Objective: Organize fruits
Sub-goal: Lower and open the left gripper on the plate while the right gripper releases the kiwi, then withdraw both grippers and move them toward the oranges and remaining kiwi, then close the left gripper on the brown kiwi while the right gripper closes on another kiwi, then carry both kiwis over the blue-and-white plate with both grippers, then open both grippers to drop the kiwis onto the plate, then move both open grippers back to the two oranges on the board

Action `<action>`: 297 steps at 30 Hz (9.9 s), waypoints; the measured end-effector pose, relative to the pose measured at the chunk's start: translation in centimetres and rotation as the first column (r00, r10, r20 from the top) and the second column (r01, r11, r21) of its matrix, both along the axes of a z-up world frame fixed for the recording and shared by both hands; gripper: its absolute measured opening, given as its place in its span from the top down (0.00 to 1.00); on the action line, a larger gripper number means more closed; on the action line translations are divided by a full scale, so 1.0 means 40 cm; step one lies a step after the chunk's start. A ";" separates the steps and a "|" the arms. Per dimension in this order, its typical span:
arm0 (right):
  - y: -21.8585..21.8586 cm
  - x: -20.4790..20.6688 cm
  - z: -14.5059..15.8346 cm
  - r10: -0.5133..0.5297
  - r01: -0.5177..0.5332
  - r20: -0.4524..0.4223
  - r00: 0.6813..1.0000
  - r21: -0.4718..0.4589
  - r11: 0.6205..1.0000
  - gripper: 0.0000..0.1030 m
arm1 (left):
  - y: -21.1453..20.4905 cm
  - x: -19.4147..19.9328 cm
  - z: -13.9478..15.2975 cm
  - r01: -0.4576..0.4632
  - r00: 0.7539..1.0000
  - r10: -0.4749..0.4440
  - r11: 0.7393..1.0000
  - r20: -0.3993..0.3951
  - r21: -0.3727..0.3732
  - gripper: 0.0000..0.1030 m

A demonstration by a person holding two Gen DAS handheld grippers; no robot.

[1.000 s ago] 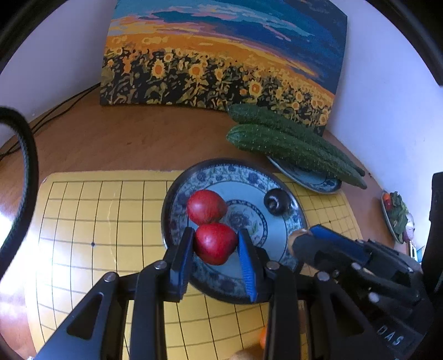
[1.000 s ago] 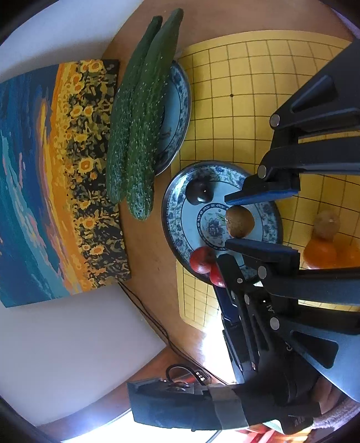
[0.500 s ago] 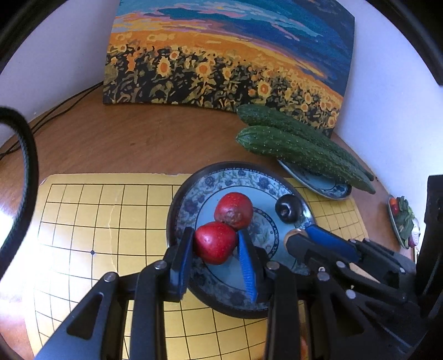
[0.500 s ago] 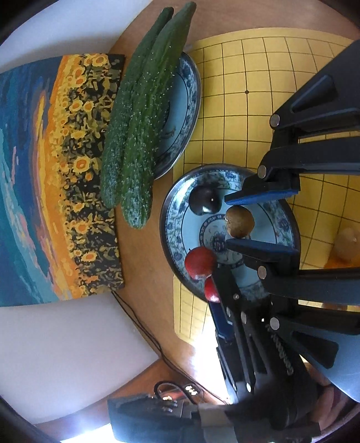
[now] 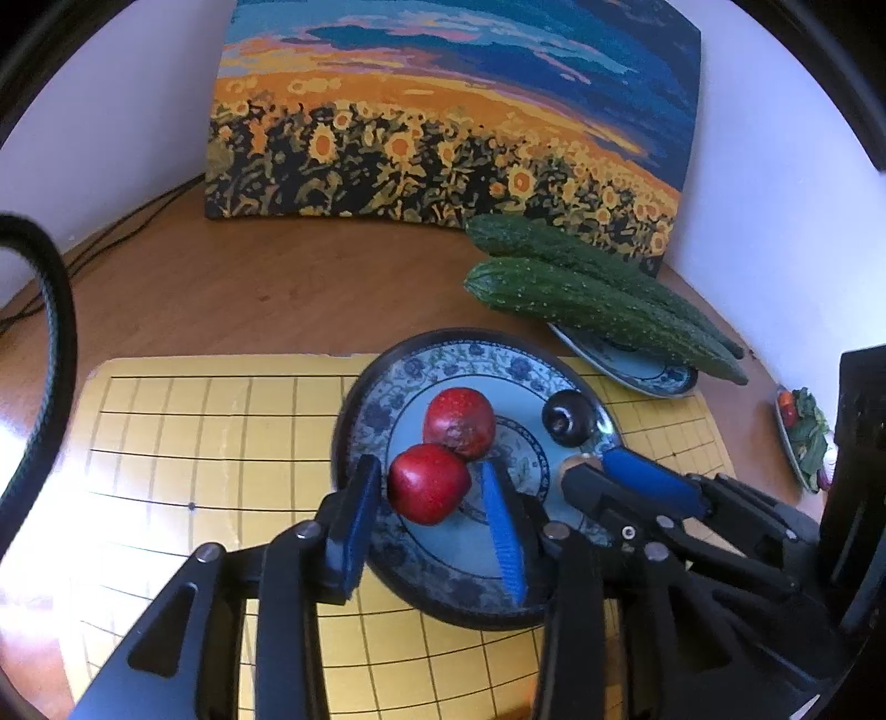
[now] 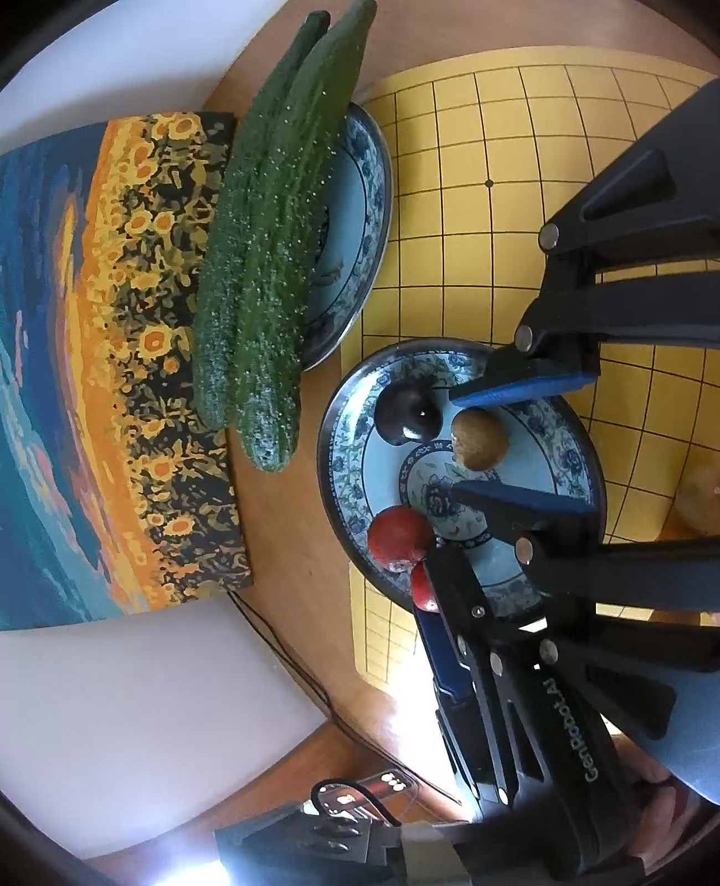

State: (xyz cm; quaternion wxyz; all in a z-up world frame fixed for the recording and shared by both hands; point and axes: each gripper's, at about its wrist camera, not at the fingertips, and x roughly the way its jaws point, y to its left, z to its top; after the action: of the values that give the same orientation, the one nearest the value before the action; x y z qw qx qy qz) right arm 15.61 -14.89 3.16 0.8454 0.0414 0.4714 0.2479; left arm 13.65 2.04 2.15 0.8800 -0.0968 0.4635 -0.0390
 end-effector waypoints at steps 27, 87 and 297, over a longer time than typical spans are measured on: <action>-0.046 -0.148 0.057 -0.028 0.027 0.032 0.999 0.029 0.999 0.62 | 0.012 -0.155 0.057 -0.002 1.000 0.002 1.000 -0.005 0.004 0.54; -0.110 -0.284 0.032 -0.066 0.065 0.014 0.998 0.028 0.997 0.62 | -0.035 -0.254 -0.005 0.062 0.996 -0.069 0.990 -0.053 -0.123 0.74; -0.170 -0.258 0.019 -0.152 0.152 0.006 0.988 -0.051 0.987 0.62 | -0.144 -0.216 0.019 0.134 0.988 -0.134 0.991 -0.072 -0.010 0.68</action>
State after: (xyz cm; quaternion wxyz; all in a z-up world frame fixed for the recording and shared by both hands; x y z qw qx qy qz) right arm 5.29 -21.70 3.93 0.8629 0.0551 0.4724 0.1706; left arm 5.01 -3.71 2.89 0.8576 -0.0691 0.5006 -0.0956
